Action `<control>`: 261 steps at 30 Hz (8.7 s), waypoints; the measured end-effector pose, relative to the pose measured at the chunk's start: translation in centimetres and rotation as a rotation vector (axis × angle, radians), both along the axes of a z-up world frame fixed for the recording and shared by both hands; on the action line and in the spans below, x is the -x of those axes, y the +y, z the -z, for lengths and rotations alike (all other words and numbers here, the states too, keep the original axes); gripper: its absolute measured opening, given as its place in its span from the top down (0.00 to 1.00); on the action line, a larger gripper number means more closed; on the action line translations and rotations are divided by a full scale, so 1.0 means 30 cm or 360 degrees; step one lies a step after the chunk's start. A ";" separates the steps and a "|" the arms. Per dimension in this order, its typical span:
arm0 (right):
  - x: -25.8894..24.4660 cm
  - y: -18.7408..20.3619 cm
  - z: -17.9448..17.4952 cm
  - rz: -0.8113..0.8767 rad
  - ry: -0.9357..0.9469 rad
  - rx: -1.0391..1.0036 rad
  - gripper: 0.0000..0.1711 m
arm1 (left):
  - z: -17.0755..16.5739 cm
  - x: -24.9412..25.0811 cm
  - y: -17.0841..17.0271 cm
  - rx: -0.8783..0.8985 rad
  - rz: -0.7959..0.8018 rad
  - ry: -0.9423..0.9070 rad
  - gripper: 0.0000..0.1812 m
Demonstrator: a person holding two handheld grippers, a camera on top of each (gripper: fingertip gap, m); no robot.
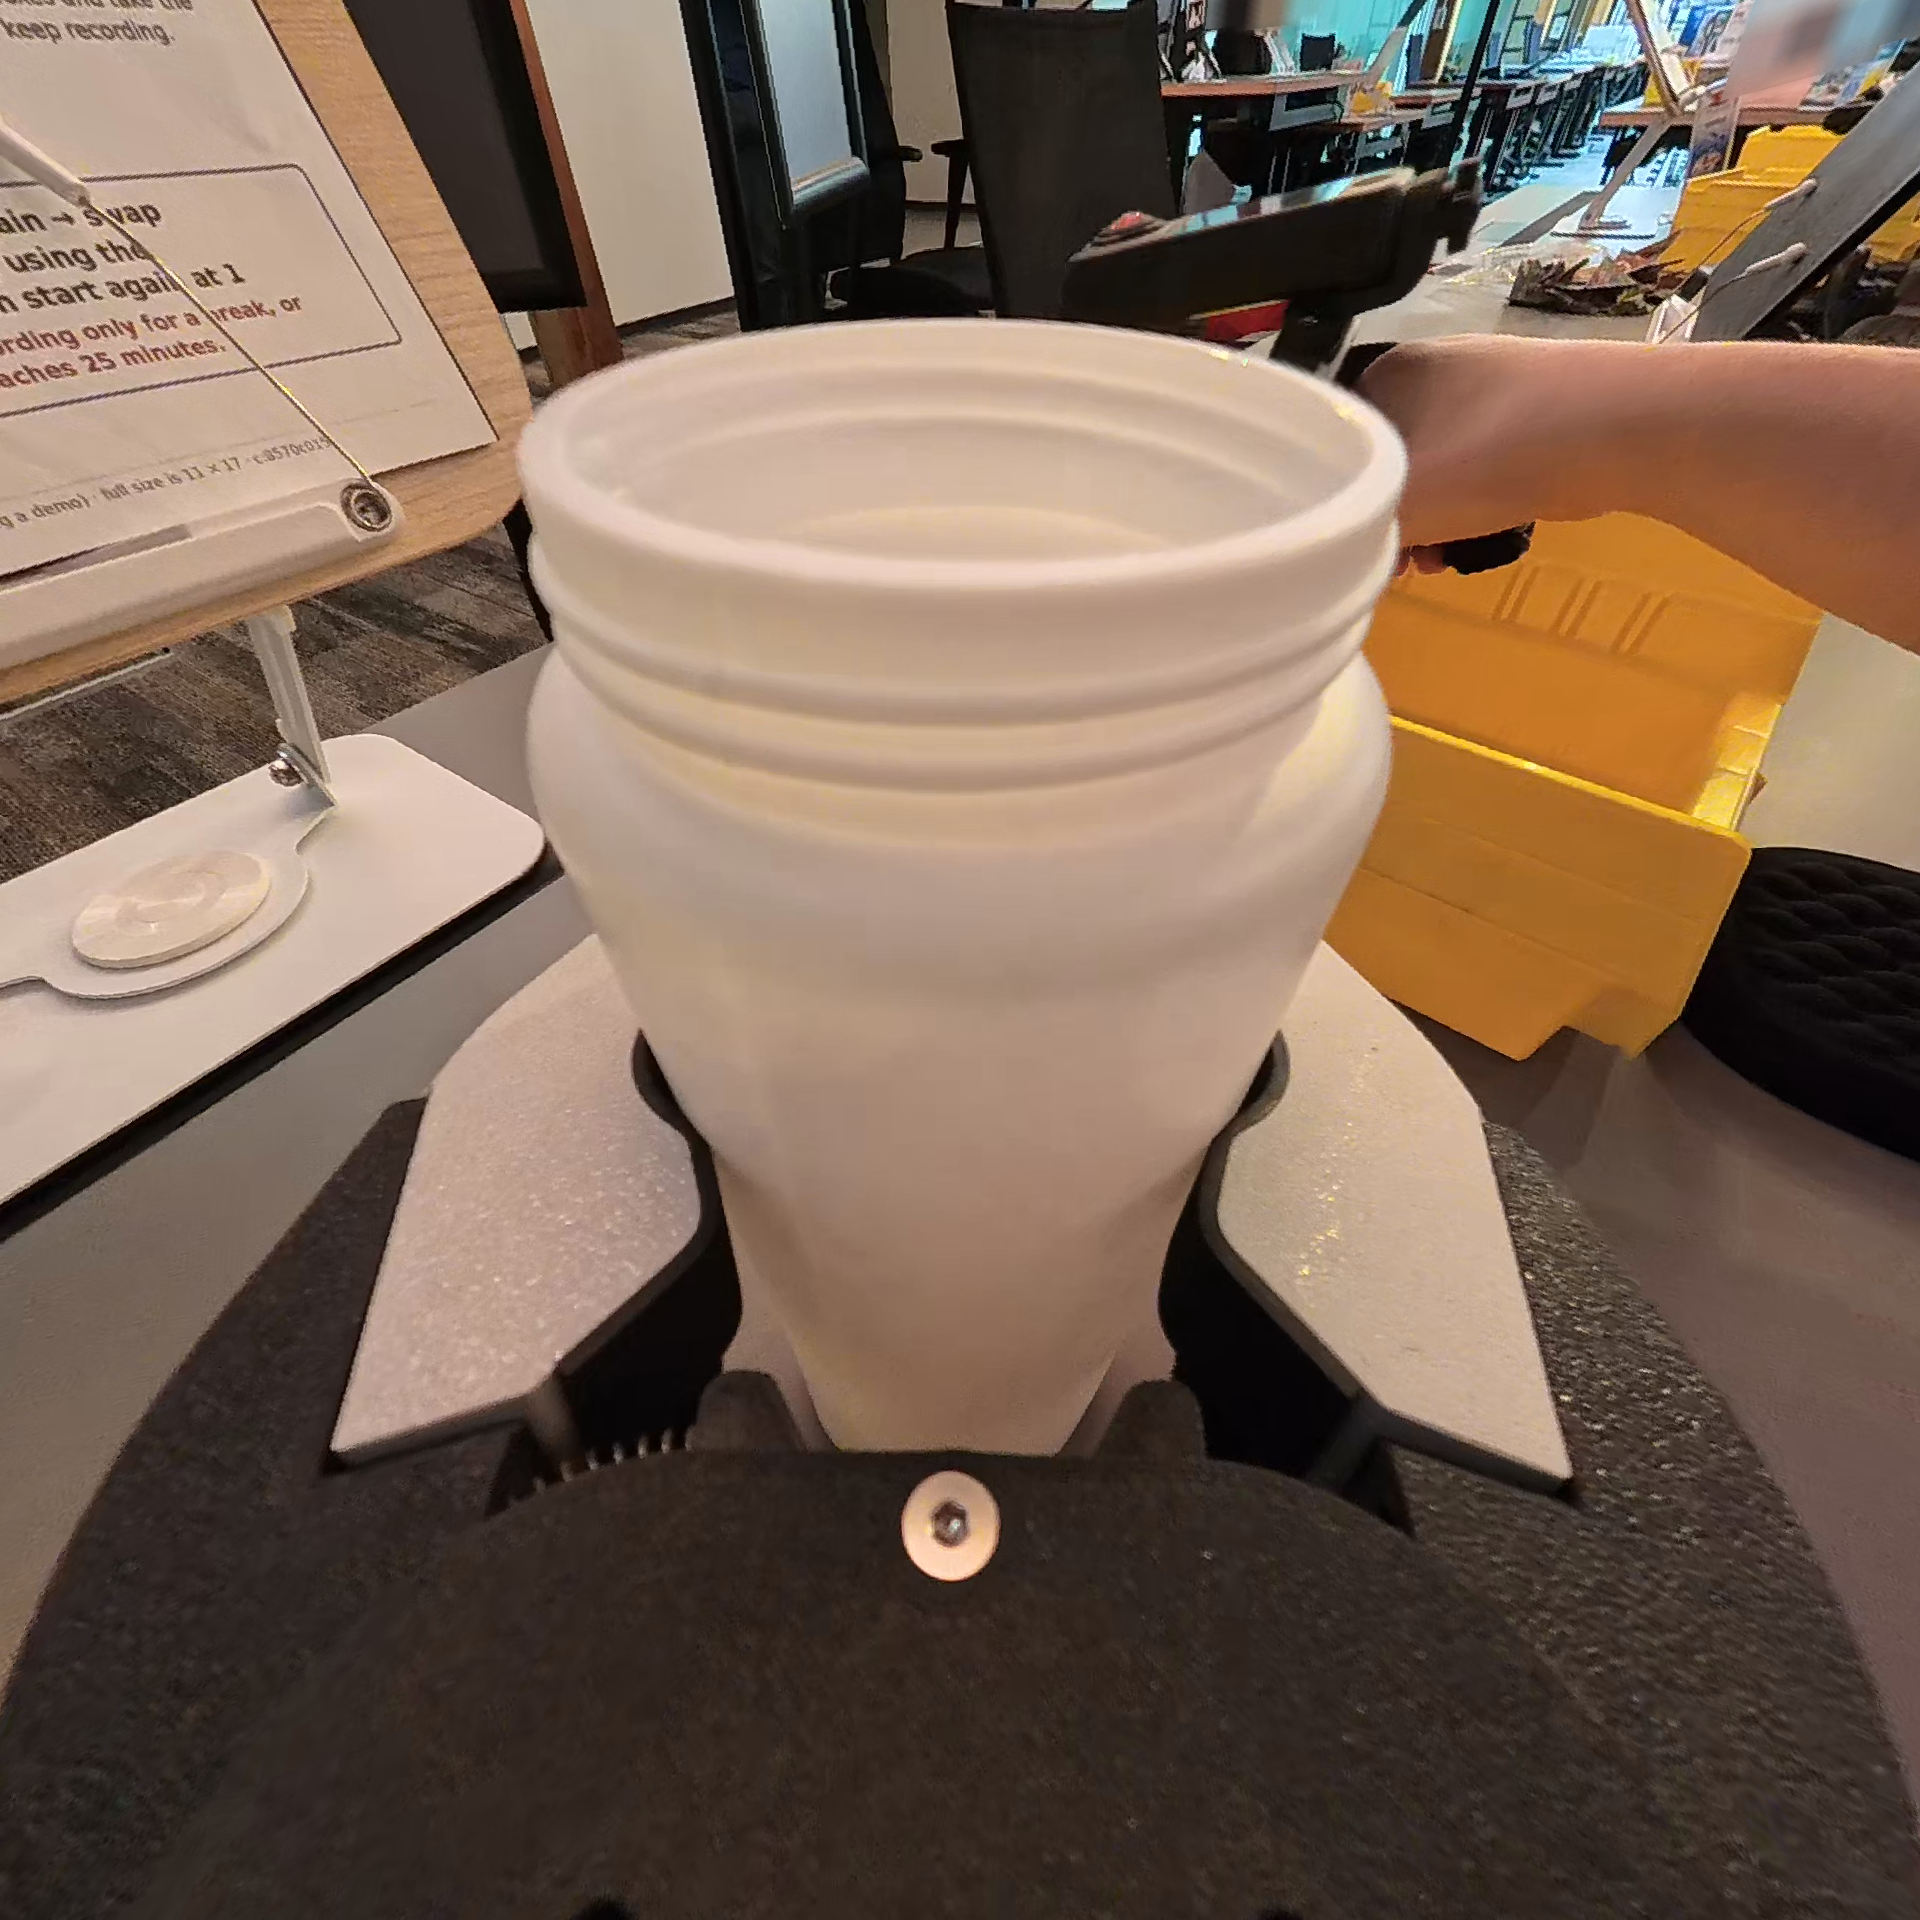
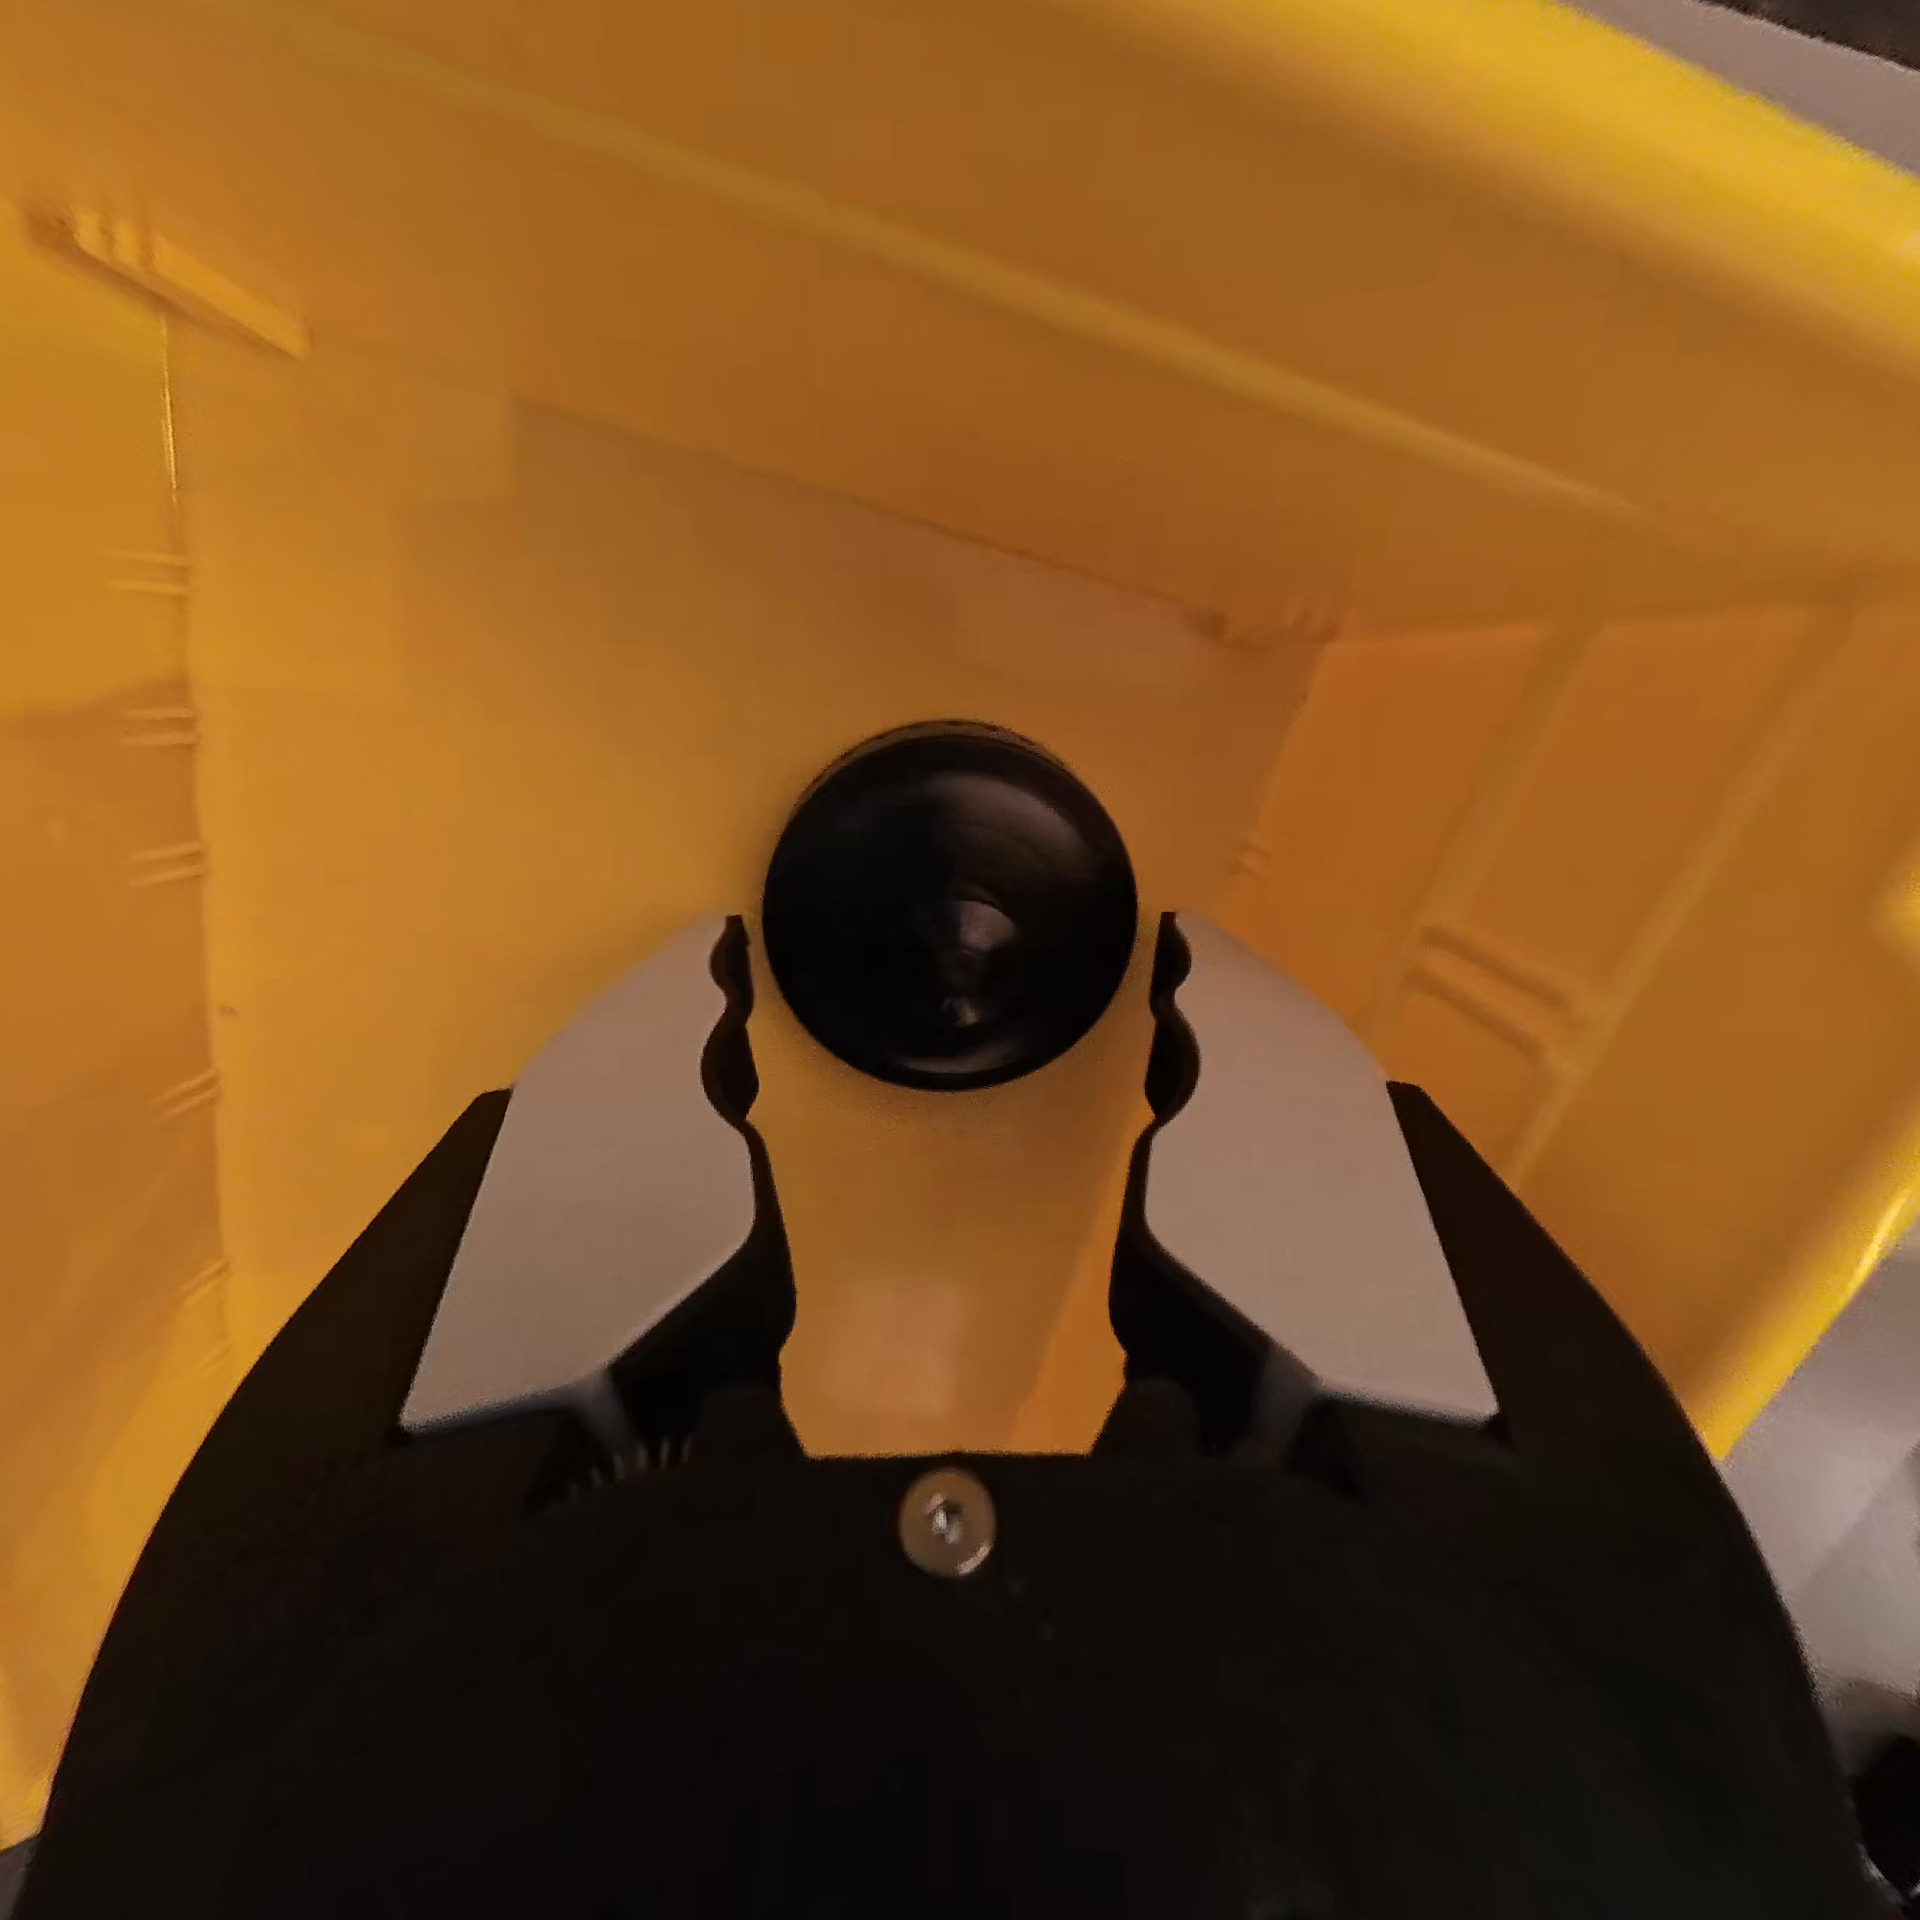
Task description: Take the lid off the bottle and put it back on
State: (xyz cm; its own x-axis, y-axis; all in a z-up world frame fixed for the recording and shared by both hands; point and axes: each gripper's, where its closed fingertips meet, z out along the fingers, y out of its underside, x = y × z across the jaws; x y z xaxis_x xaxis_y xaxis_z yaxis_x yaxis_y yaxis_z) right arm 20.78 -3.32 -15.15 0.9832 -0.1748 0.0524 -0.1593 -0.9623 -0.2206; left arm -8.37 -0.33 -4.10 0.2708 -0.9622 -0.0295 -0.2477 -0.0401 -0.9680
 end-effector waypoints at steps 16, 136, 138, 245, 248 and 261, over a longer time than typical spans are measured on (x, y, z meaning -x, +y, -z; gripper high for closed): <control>0.479 -0.074 -0.617 -0.0675 -0.0065 -0.1570 0.59 | -0.165 0.038 -0.041 0.0056 0.0070 -0.0149 0.43; -0.040 -0.055 -0.675 0.0129 -0.1327 -0.1342 0.54 | -0.353 0.594 0.378 -0.0766 -0.1215 0.0729 0.48; -0.055 -0.055 -0.681 0.0131 -0.1281 -0.1422 0.54 | -0.331 0.591 0.386 -0.0768 -0.1227 0.0781 0.48; 1.277 0.223 -0.290 -0.0575 0.0378 -0.0392 0.78 | -0.364 0.843 0.148 0.0180 -0.0780 0.0683 0.77; 1.285 0.242 -0.245 -0.0521 0.0298 -0.0253 0.80 | -0.380 0.839 0.137 0.0175 -0.0749 0.0649 0.77; 1.323 0.283 -0.090 -0.0285 0.0345 0.0070 0.90 | -0.403 0.855 0.126 0.0185 -0.0692 0.0591 0.78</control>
